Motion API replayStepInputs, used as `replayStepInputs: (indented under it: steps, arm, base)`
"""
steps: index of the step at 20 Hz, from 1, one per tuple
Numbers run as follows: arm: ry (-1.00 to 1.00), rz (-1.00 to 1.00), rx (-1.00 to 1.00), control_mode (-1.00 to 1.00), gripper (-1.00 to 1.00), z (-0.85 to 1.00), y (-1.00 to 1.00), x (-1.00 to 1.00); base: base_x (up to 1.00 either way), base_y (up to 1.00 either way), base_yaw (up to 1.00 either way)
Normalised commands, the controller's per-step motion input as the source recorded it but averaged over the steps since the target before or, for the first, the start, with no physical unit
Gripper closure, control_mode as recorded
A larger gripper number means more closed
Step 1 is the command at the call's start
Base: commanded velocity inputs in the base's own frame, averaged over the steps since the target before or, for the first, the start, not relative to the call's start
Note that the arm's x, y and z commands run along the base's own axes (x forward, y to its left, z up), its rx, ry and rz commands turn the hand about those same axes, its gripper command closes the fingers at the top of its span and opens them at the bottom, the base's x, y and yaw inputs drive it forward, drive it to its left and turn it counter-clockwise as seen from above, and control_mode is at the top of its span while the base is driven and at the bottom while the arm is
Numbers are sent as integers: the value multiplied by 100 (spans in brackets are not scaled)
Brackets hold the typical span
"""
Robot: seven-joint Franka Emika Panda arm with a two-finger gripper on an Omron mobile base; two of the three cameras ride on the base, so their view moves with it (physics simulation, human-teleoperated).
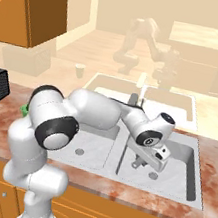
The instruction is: Move any existing items from the left basin to the right basin for drying. Then move the cup from the counter to the left basin of the sink for washing.
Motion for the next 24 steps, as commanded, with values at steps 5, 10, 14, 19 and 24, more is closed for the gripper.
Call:
replayStepInputs:
  steps: [5, 10, 14, 19, 24]
  arm:
    - [0, 0, 2, -100, 100, -32, -17, 23]
    - [0, 0, 2, -100, 100, -33, -11, 26]
    - [0, 0, 3, -100, 100, -31, -11, 22]
    - [-1, 0, 5, -100, 100, -27, -10, 18]
    - [-1, 0, 5, -100, 100, -26, 0, 18]
  base:
    - [0, 0, 0]
    - [0, 0, 0]
    - [0, 0, 0]
    - [0, 0, 0]
    - [0, 0, 0]
